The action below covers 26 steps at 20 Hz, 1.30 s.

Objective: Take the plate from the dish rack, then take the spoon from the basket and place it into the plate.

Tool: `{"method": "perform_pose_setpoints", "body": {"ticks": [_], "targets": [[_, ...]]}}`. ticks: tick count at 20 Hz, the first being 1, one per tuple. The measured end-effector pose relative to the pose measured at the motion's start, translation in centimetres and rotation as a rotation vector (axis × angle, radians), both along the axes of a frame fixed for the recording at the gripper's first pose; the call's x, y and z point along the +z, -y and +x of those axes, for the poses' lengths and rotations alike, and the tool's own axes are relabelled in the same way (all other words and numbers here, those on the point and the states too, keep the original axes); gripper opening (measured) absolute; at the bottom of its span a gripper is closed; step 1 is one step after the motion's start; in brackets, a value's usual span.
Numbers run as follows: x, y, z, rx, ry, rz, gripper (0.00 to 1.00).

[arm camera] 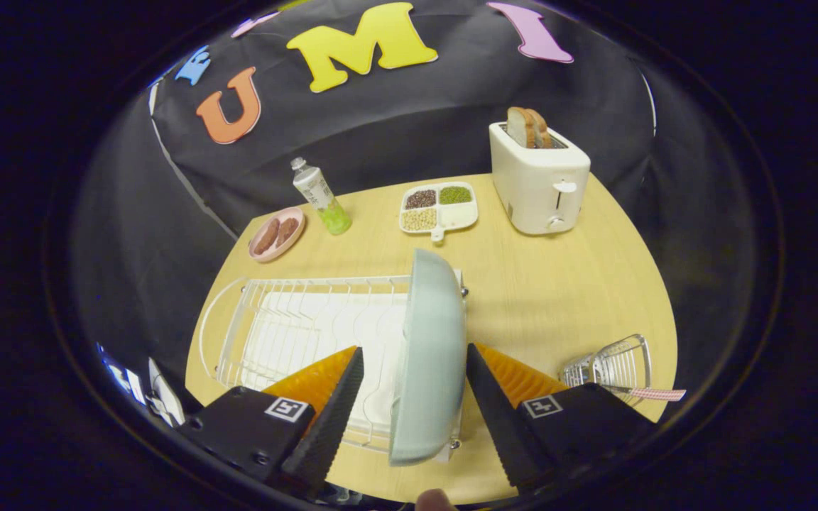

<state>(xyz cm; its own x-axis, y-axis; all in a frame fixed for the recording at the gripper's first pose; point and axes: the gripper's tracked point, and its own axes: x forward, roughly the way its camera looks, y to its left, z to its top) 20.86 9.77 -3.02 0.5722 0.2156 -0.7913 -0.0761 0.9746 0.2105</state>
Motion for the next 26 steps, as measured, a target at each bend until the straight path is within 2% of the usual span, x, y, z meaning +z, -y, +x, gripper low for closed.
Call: {"method": "perform_pose_setpoints", "body": {"ticks": [3,7,11,15,17,22,26], "targets": [[-0.3,-0.4,0.1,-0.037,-0.017,-0.056,0.72],[-0.3,0.6,0.6,-0.156,-0.028,-0.139,0.44],[1.4,1.5,0.9,-0.228,0.002,-0.228,0.37],[4.6,2.3,1.2,-0.287,0.089,-0.285,0.36],[6.3,1.5,1.0,-0.280,0.139,-0.230,0.34],[9.5,-0.9,-4.7,-0.183,0.224,-0.120,0.32],[7.2,-2.0,-10.8,-0.129,0.243,0.001,0.32]]}}
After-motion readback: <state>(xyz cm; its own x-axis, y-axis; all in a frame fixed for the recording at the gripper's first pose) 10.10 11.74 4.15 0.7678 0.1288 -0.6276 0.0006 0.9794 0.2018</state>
